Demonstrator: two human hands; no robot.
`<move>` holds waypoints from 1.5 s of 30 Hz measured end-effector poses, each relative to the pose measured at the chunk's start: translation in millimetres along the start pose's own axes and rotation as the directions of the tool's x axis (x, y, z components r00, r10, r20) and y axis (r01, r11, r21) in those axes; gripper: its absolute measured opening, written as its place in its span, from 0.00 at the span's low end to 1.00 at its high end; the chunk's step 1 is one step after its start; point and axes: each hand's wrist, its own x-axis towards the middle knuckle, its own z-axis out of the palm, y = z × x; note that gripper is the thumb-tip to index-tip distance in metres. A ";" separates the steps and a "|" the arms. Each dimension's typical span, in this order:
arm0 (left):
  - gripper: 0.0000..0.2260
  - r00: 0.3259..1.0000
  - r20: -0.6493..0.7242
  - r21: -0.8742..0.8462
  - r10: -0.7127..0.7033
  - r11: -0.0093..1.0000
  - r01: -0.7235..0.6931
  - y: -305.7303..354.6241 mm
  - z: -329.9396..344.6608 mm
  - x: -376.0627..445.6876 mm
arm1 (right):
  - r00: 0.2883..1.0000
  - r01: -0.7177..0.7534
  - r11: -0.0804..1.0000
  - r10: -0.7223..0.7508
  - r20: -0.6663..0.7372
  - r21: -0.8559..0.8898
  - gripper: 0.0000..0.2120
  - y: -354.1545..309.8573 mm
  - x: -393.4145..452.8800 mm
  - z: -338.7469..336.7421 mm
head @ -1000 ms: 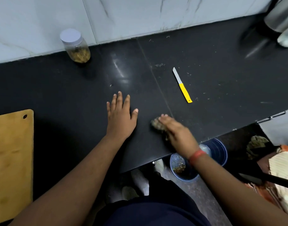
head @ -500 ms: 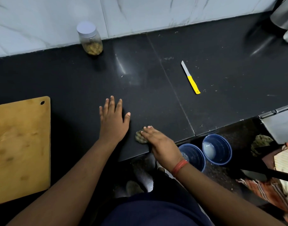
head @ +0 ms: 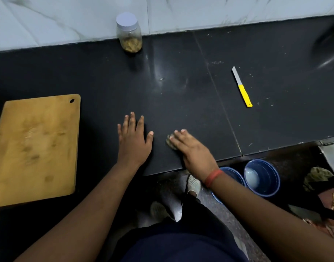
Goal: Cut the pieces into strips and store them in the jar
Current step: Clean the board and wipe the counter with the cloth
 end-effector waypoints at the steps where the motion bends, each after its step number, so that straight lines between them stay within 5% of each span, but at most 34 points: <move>1: 0.28 1.000 -0.004 0.001 -0.008 1.000 0.008 -2.3 0.4 -1.1 | 0.998 0.044 0.998 -0.046 0.045 0.055 0.30 -8.9 -8.9 0.2; 5: 0.27 0.999 -0.031 0.003 -0.009 1.000 0.009 -5.7 2.0 -1.5 | 0.998 -0.059 0.970 0.057 0.016 0.236 0.32 1.6 -6.3 -17.6; 9: 0.27 0.999 -0.020 -0.011 -0.027 1.000 0.027 -1.4 1.5 1.9 | 0.943 -0.302 0.944 0.316 -0.101 0.136 0.29 41.9 49.9 -26.0; 11: 0.27 0.999 -0.015 -0.004 -0.032 0.999 0.032 2.0 1.1 5.0 | 0.966 -0.246 0.968 0.250 -0.069 0.060 0.28 36.2 63.7 -17.9; 14: 0.27 0.999 -0.019 -0.003 -0.039 0.999 0.039 3.1 1.8 9.6 | 0.999 0.040 0.999 -0.040 0.018 0.034 0.27 7.2 43.2 -2.3; 18: 0.26 0.998 -0.013 0.002 -0.054 0.999 0.054 5.3 2.0 19.0 | 0.949 0.253 0.951 -0.280 0.143 0.179 0.24 -7.2 -4.2 2.6; 22: 0.27 0.999 0.016 0.027 -0.039 0.999 0.038 17.5 3.2 35.4 | 1.000 -0.017 0.967 0.020 -0.011 0.254 0.31 37.8 26.9 -23.0; 25: 0.27 0.999 0.020 0.026 -0.031 0.999 0.031 32.4 4.6 50.9 | 0.934 -0.286 0.931 0.323 -0.153 0.225 0.33 90.5 82.0 -49.6; 28: 0.28 0.999 0.010 0.020 -0.038 0.999 0.038 46.3 6.4 68.0 | 0.883 -0.407 0.897 0.435 -0.179 0.172 0.28 130.3 134.2 -63.7; 33: 0.27 0.996 -0.010 0.006 -0.090 0.996 0.090 60.0 9.7 89.4 | 0.985 -0.148 0.989 0.145 -0.090 -0.022 0.31 118.0 143.8 -36.9; 36: 0.28 0.991 -0.011 0.019 -0.134 0.991 0.135 61.5 12.1 99.5 | 0.995 0.084 0.992 -0.088 0.045 0.090 0.29 98.3 108.8 -32.9; 38: 0.28 0.987 -0.020 0.021 -0.157 0.987 0.157 61.8 13.2 103.9 | 0.990 0.093 0.962 -0.117 0.079 0.255 0.29 103.1 100.2 -38.9; 41: 0.28 0.981 -0.025 0.014 -0.192 0.981 0.192 64.5 15.7 108.8 | 0.981 -0.145 0.921 0.181 -0.069 0.362 0.30 140.4 139.1 -56.7; 45: 0.28 0.974 -0.040 0.013 -0.222 0.975 0.223 68.7 18.6 109.4 | 0.888 -0.411 0.881 0.445 -0.114 0.234 0.27 192.9 218.3 -74.8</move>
